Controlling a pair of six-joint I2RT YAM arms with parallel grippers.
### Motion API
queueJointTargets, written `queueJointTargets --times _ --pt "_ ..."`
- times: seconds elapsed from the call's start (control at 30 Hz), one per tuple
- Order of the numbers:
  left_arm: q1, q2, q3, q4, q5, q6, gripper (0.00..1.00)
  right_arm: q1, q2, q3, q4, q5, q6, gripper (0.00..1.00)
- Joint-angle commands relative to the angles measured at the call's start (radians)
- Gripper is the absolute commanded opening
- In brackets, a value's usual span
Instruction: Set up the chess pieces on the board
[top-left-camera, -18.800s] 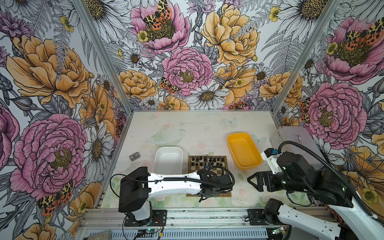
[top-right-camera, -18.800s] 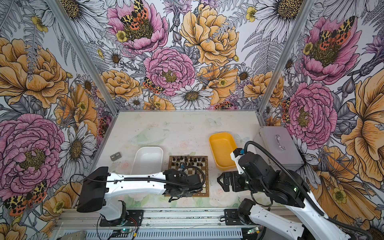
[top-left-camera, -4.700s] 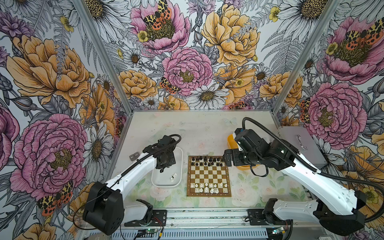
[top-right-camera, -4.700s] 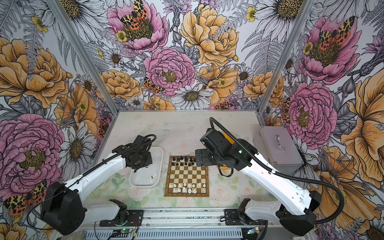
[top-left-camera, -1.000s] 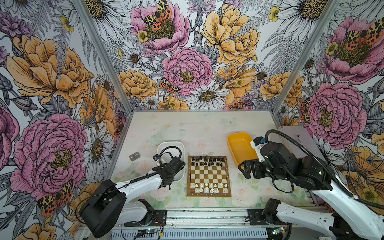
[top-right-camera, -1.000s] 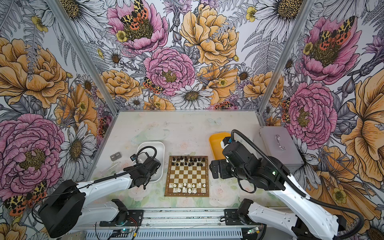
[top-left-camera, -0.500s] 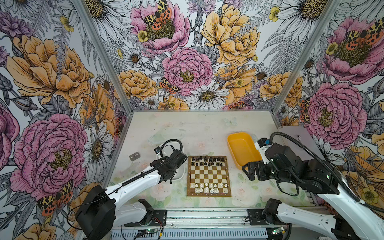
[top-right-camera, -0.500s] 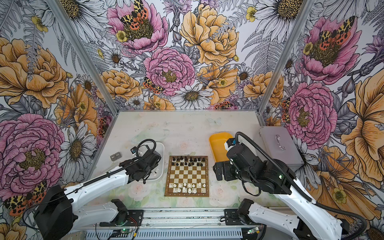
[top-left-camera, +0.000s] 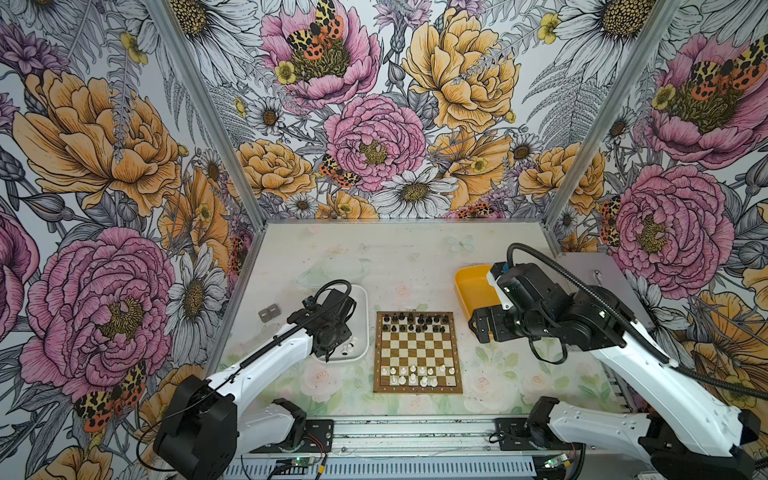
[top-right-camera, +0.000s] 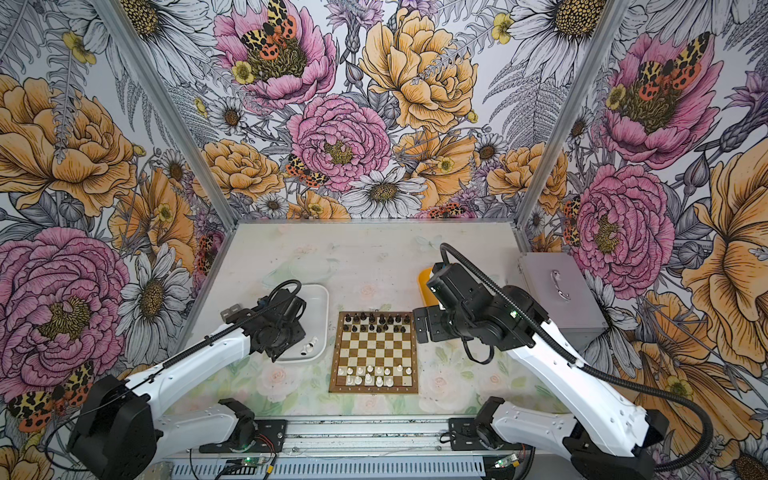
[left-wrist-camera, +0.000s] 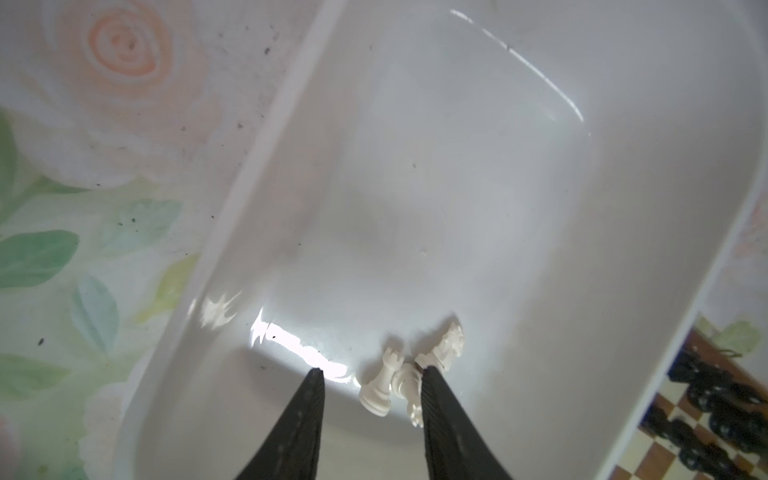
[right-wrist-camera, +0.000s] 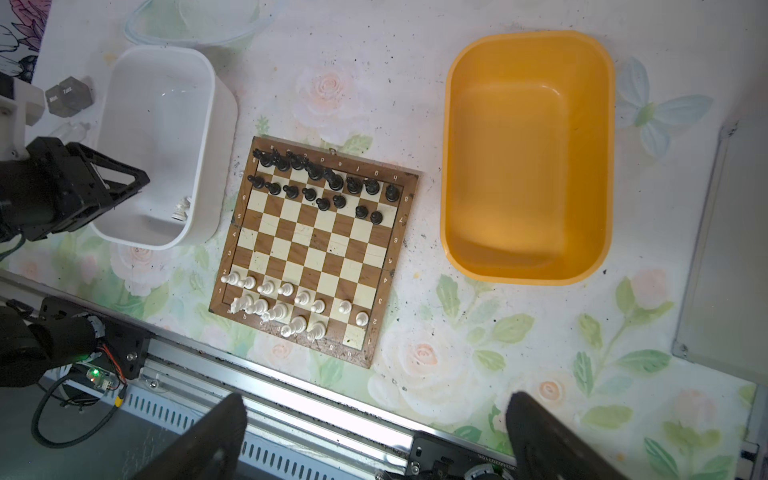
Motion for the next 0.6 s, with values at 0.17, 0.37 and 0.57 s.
queueJointTargets --times 0.17,0.37,0.57 --pt "0.080 0.016 0.003 -0.008 0.177 0.166 0.42 -0.040 0.134 0.155 0.026 -0.066 0.019 1.00" --pt "0.132 0.049 0.017 0.010 0.282 0.258 0.44 -0.039 0.195 0.215 0.023 -0.054 0.067 1.00" --pt "0.154 0.092 0.034 0.010 0.348 0.327 0.45 -0.039 0.252 0.263 0.021 -0.038 0.081 1.00"
